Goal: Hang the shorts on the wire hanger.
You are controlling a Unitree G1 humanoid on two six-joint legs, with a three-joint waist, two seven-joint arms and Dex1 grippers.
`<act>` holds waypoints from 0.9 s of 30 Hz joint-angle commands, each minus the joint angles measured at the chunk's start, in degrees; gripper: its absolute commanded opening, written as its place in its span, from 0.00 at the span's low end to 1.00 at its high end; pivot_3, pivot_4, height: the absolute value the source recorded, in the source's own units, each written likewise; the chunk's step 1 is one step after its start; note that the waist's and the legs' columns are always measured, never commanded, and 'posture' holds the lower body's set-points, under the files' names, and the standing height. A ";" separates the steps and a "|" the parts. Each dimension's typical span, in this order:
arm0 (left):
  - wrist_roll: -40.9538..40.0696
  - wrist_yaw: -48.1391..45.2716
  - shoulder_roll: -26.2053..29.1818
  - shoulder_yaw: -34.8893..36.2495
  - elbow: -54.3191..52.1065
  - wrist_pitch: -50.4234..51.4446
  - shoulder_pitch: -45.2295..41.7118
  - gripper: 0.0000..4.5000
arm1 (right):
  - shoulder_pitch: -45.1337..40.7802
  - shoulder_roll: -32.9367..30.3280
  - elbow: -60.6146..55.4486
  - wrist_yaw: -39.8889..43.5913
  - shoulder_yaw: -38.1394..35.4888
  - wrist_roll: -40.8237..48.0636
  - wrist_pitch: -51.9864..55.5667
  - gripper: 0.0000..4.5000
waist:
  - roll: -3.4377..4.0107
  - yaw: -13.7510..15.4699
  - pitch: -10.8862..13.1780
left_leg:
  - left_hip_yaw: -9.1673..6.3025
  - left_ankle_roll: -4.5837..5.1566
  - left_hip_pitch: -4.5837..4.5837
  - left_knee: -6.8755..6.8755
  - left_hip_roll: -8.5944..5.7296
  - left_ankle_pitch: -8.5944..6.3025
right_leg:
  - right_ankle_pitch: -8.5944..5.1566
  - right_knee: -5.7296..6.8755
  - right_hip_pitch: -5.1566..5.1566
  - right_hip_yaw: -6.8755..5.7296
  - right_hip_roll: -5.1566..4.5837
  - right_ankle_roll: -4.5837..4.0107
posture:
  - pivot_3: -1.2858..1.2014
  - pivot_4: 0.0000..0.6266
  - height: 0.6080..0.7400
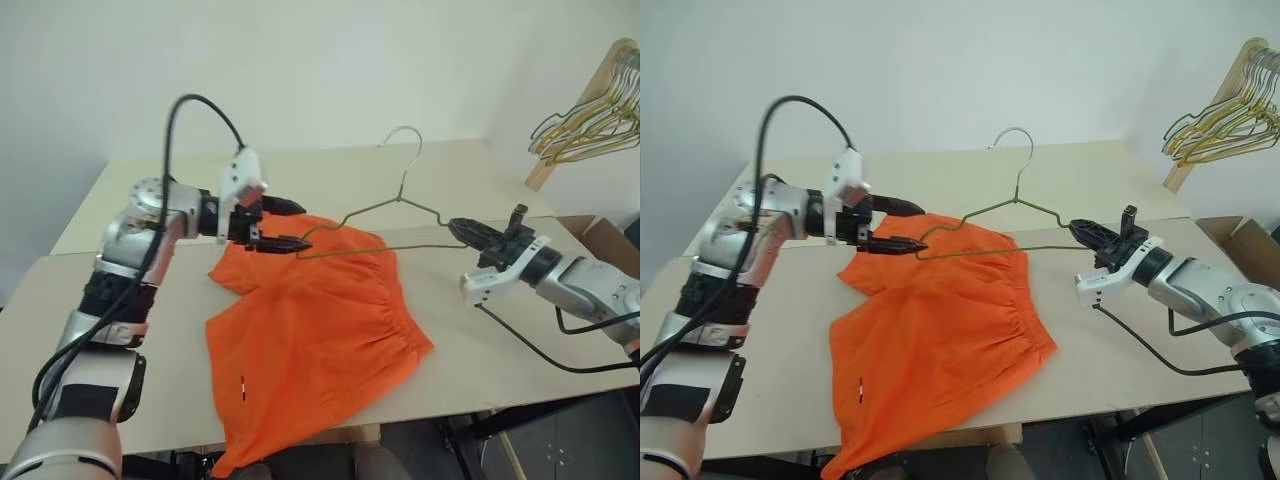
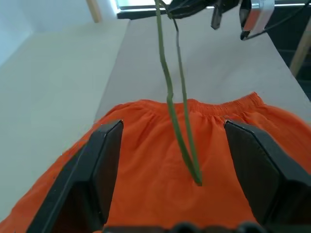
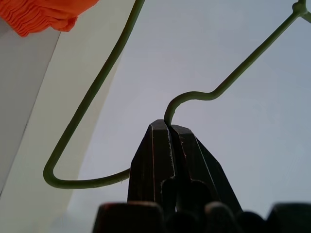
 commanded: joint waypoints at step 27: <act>12.58 -1.61 -4.26 -7.18 5.73 0.44 -3.43 0.00 | -2.62 1.02 -2.90 6.33 -3.66 3.33 -3.92 0.22 | 0.11 -2.52 -0.08 | -0.04 0.02 0.06 0.13 -0.02 0.00 | 0.00 0.31 0.01 0.04 0.00 0.01 | 0.46 0.00 1.00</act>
